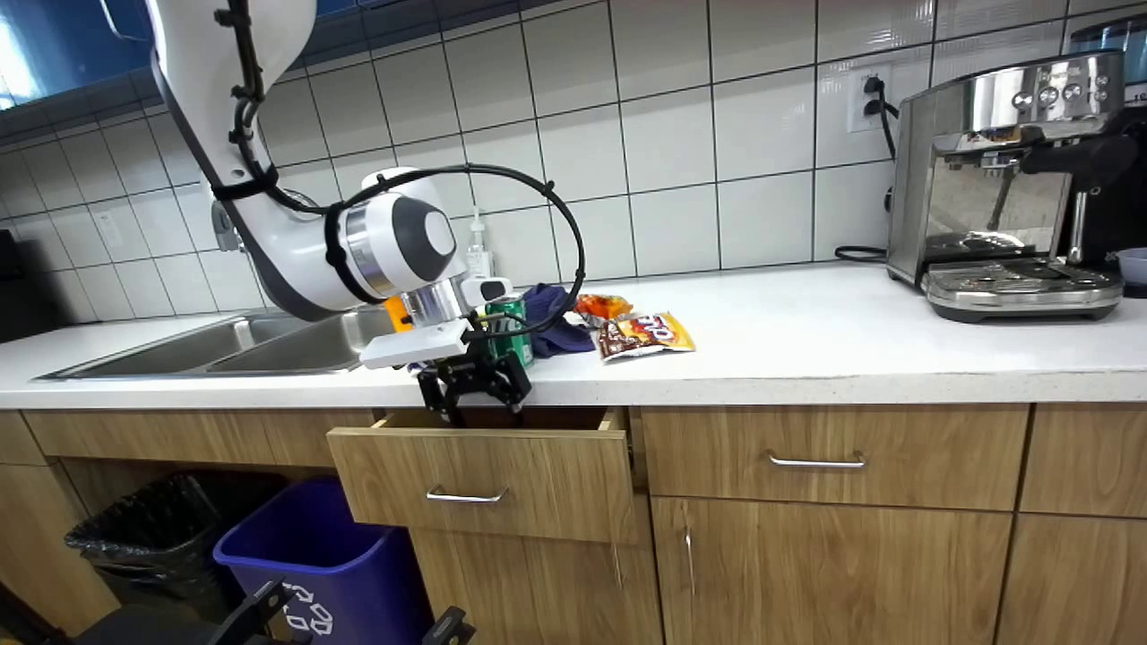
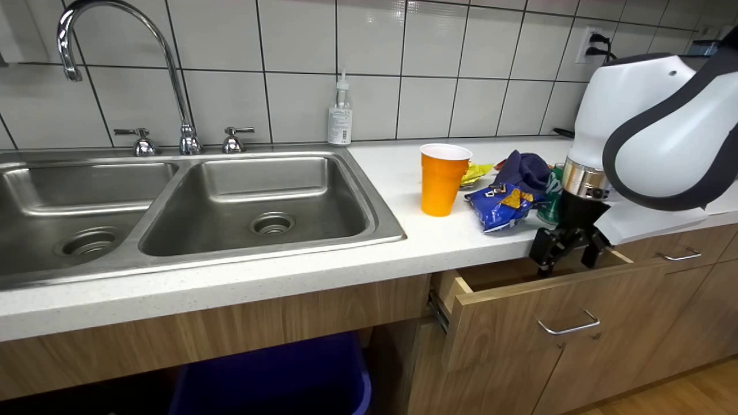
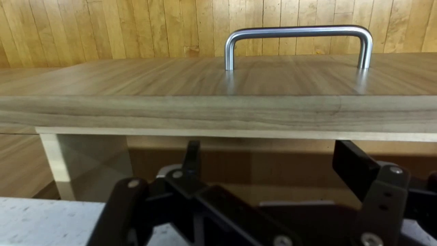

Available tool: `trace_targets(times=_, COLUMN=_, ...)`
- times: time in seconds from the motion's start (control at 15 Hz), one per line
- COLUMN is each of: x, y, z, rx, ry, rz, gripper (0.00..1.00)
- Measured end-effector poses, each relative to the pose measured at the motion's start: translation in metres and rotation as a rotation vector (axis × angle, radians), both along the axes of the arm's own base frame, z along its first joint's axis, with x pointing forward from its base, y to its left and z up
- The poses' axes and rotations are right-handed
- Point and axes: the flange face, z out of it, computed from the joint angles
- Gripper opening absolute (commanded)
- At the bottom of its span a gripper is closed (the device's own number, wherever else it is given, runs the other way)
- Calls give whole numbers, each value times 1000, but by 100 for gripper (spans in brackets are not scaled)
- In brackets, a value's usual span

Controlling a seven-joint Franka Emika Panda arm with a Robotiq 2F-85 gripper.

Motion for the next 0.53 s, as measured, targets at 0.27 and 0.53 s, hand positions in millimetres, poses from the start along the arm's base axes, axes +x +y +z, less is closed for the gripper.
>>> trace_targets(times=0.27, x=-5, y=-2, z=0, rx=11, ry=1, rz=-33, gripper=100)
trace_targets(times=0.53, x=-12, y=-4, z=0, rx=17, ry=9, rz=-54, gripper=100)
